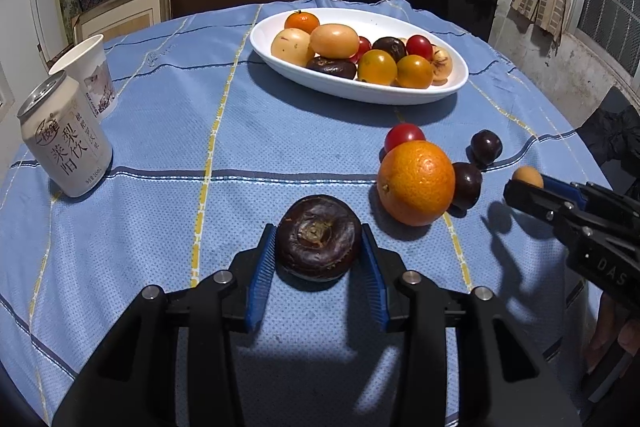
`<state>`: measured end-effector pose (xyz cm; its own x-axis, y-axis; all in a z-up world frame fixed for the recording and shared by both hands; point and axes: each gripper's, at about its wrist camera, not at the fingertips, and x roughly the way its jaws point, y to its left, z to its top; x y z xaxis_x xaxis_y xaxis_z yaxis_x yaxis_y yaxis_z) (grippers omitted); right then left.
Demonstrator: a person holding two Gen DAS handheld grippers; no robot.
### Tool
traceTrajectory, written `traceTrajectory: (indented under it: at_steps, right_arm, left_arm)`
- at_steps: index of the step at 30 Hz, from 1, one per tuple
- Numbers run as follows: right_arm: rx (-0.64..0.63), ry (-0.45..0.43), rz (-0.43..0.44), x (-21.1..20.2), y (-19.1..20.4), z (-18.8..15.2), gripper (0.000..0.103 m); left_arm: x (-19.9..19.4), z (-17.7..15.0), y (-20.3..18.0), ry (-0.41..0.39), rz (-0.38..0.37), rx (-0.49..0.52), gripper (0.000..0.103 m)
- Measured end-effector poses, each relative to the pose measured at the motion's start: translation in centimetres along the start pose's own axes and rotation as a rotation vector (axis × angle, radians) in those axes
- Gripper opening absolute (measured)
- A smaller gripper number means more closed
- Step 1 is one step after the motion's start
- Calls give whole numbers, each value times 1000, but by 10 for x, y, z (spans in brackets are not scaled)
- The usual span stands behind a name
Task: Organize fruits
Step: 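Carry the brown fruit and tan fruit onto the plate and open both grippers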
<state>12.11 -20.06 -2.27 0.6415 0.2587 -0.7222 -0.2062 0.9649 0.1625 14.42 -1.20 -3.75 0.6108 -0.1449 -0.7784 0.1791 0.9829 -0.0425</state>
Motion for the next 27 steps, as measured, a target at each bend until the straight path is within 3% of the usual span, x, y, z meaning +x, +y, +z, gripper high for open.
traceTrajectory:
  at_steps: [16, 27]
  right_arm:
    - [36, -46, 56, -18, -1, 7, 29]
    - [15, -140, 66, -51, -6, 43, 29]
  left_arm:
    - [-38, 12, -13, -59, 34, 34, 40]
    - [-55, 51, -25, -113, 20, 89, 40]
